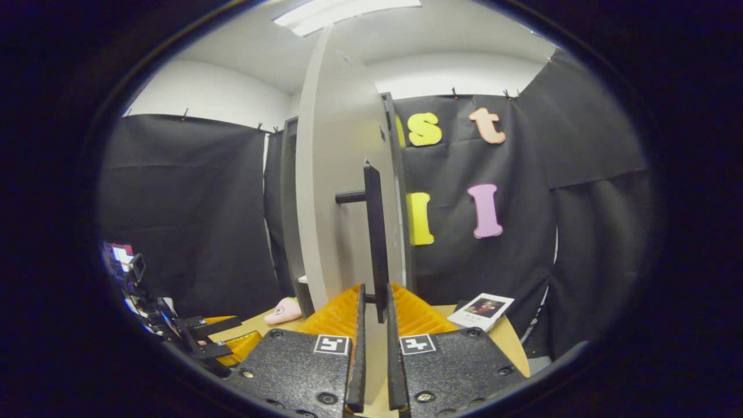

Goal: Open the cabinet door with the right hand, grasp the bottle in the cabinet with the left hand and place it on the coaster, then close the cabinet door with the right hand.

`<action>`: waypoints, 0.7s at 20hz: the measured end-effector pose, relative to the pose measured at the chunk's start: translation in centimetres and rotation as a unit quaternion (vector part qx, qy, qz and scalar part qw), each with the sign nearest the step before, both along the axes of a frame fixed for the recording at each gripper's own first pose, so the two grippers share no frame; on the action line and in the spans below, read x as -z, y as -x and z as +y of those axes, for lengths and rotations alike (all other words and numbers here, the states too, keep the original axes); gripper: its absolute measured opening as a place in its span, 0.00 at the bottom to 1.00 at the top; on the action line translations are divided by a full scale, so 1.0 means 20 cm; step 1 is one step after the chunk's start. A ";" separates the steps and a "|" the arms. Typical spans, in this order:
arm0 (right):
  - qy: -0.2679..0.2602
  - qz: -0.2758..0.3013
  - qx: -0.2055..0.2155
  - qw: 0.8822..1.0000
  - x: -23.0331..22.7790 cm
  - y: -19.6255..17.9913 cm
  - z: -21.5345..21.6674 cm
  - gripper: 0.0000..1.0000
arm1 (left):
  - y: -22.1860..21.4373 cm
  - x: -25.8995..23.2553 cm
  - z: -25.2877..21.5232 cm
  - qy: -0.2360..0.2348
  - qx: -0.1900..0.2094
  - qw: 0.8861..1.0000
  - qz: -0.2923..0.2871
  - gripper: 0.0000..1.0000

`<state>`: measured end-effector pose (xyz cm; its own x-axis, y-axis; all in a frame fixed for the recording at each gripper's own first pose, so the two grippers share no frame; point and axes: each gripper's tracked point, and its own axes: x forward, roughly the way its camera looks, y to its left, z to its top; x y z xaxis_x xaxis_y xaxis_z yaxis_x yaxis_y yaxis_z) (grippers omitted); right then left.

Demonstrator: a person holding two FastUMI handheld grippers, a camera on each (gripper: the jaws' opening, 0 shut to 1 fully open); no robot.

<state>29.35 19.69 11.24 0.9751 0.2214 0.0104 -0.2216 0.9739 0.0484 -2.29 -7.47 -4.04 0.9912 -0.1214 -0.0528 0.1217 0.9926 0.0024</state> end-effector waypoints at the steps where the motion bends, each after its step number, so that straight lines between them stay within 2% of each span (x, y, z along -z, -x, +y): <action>1: 0.001 -0.002 0.011 1.000 0.00 0.00 -0.04 0.18 | 0.00 0.00 -0.01 -0.001 0.001 1.000 0.001 0.95; 5: 0.001 0.000 -0.007 1.000 0.01 -0.01 0.00 0.18 | 0.02 0.02 -0.02 -0.003 0.003 1.000 0.007 0.95; 8: 0.027 -0.003 0.012 1.000 0.04 0.00 -0.04 0.18 | 0.03 0.01 0.00 -0.004 -0.003 1.000 0.004 0.95; 9: 0.031 -0.001 0.014 0.999 0.06 0.02 -0.05 0.15 | 0.03 0.01 0.00 -0.004 -0.005 1.000 0.005 0.95; 12: 0.031 -0.002 0.025 0.999 0.13 0.05 -0.09 0.18 | 0.05 0.02 0.01 -0.005 -0.010 1.000 0.008 0.95; 14: 0.030 0.008 0.029 0.999 0.18 0.06 -0.11 0.33 | 0.05 0.02 0.02 -0.008 -0.012 1.000 0.009 0.95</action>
